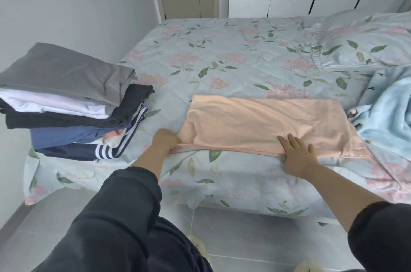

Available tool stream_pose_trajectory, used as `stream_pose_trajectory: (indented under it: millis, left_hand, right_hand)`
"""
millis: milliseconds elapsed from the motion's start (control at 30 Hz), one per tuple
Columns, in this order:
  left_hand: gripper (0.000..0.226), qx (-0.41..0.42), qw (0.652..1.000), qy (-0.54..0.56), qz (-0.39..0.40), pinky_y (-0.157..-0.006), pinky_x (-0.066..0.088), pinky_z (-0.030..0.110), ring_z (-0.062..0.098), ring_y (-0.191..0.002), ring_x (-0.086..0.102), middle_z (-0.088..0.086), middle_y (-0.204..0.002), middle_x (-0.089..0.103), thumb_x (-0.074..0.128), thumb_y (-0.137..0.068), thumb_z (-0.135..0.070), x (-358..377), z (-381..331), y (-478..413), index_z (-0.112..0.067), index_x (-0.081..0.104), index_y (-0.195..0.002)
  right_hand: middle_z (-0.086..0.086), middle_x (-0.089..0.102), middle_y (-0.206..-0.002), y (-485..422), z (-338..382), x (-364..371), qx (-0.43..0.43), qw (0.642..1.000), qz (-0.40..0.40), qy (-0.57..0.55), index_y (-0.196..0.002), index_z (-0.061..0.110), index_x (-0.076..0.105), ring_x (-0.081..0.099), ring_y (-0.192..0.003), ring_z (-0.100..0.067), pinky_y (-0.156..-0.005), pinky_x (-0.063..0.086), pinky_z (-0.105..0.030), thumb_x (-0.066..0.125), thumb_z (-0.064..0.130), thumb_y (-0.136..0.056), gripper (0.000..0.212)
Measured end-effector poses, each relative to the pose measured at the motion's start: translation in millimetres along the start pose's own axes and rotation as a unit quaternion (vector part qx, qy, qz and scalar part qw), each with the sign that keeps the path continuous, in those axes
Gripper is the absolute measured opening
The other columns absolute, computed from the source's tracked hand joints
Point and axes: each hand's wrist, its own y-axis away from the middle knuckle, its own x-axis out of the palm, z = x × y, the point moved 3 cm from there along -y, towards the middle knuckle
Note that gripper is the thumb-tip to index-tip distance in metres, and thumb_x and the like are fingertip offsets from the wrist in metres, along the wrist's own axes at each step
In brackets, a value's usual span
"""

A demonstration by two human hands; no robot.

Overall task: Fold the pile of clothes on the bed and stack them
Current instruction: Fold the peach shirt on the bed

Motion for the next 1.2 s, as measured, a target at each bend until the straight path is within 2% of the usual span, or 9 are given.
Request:
stream_pose_trajectory:
  millis: [167, 300, 367, 533, 667, 767, 900, 1067, 1200]
  left_hand:
    - [0.047, 0.311, 0.922, -0.163, -0.166, -0.088, 0.04, 0.038, 0.036, -0.111, 0.049, 0.015, -0.119, 0.055, 0.052, -0.081, -0.006, 17.0, -29.5, 16.6, -0.008, 0.053, -0.128]
    - [0.039, 0.512, 0.802, -0.308, -0.025, -0.1, 0.034, 0.032, 0.027, -0.119, 0.048, 0.008, -0.127, 0.058, 0.055, -0.089, -0.016, 48.4, -34.0, 28.0, -0.01, 0.06, -0.126]
    - [0.026, 0.522, 0.781, -0.342, -0.025, -0.085, 0.039, 0.029, 0.026, -0.105, 0.056, 0.007, -0.106, 0.065, 0.05, -0.093, -0.023, 51.1, -30.7, 29.4, -0.009, 0.069, -0.105]
    - [0.039, 0.393, 0.811, -0.415, -0.12, -0.057, 0.033, 0.027, 0.021, -0.067, 0.052, 0.002, -0.079, 0.066, 0.035, -0.097, -0.031, 45.4, -51.7, 22.9, -0.015, 0.059, -0.07]
    - [0.03, 0.426, 0.807, -0.391, -0.123, -0.079, 0.037, 0.032, 0.025, -0.11, 0.048, 0.005, -0.117, 0.059, 0.04, -0.096, -0.026, 81.4, -81.0, 33.3, -0.015, 0.061, -0.114]
    - [0.047, 0.471, 0.826, -0.308, -0.016, -0.112, 0.015, 0.035, 0.022, -0.14, 0.022, 0.001, -0.154, 0.029, 0.033, -0.1, -0.033, 127.4, -92.3, 50.4, -0.024, 0.034, -0.146]
    - [0.056, 0.352, 0.872, -0.338, -0.012, -0.116, -0.006, 0.049, 0.019, -0.147, -0.01, -0.007, -0.161, -0.008, 0.014, -0.099, -0.048, 161.0, -75.1, 50.7, -0.035, 0.003, -0.152]
    - [0.059, 0.359, 0.859, -0.365, -0.015, -0.114, -0.002, 0.053, 0.021, -0.147, -0.004, -0.006, -0.161, 0.0, 0.019, -0.095, -0.055, 158.5, -72.7, 47.0, -0.038, 0.01, -0.151]
    - [0.04, 0.369, 0.87, -0.315, -0.084, -0.097, 0.028, 0.044, 0.026, -0.12, 0.038, 0.003, -0.13, 0.049, 0.029, -0.096, -0.042, 151.9, -106.7, 42.5, -0.024, 0.052, -0.123]
  right_hand:
    - [0.0, -0.006, -0.16, 3.2, 1.1, -4.7, -0.008, 1.0, 0.001, 0.011, -0.151, 0.032, -0.004, -0.001, -0.147, -0.018, -0.117, 0.004, -0.047, 0.045, 0.019, -0.088, 0.08]
    - [0.0, 0.001, -0.16, 3.3, -1.1, -11.4, -0.026, 1.0, -0.004, 0.002, -0.152, 0.03, 0.002, 0.006, -0.147, -0.017, -0.117, 0.01, -0.044, 0.045, 0.011, -0.086, 0.081]
    - [-0.002, 0.016, -0.158, 4.0, -5.0, -14.1, -0.027, 0.999, -0.03, -0.003, -0.152, 0.027, 0.013, 0.021, -0.143, -0.019, -0.114, 0.021, -0.038, 0.046, 0.008, -0.086, 0.076]
    - [-0.008, 0.067, -0.099, 15.0, -21.6, -18.3, -0.043, 0.985, -0.162, 0.049, -0.109, 0.012, 0.066, 0.059, -0.094, -0.028, -0.075, 0.049, -0.034, 0.049, 0.004, -0.082, 0.033]
    - [-0.012, 0.066, -0.087, 18.7, -22.1, -28.4, -0.139, 0.972, -0.179, -0.065, -0.081, 0.0, 0.071, 0.056, -0.087, -0.032, -0.074, 0.048, -0.038, 0.052, -0.006, -0.074, 0.021]
    - [-0.01, 0.064, -0.081, 17.3, -21.7, -36.3, -0.158, 0.969, -0.159, -0.106, -0.073, 0.001, 0.068, 0.054, -0.082, -0.031, -0.074, 0.046, -0.037, 0.05, -0.004, -0.076, 0.019]
    - [-0.01, 0.059, -0.078, 10.3, -54.1, -36.3, 0.012, 0.975, -0.171, -0.14, -0.069, 0.005, 0.055, 0.052, -0.076, -0.028, -0.063, 0.038, -0.033, 0.048, 0.014, -0.088, 0.022]
    - [-0.011, 0.063, -0.114, 2.0, -62.6, -43.4, 0.165, 0.982, -0.084, 0.038, -0.108, 0.009, 0.063, 0.058, -0.107, -0.03, -0.081, 0.045, -0.034, 0.038, 0.014, -0.095, 0.028]
    - [-0.012, 0.045, -0.136, -16.1, -24.0, -44.7, -0.055, 0.985, -0.149, 0.067, -0.129, 0.011, 0.049, 0.041, -0.123, -0.029, -0.096, 0.034, -0.038, 0.039, 0.027, -0.097, 0.038]
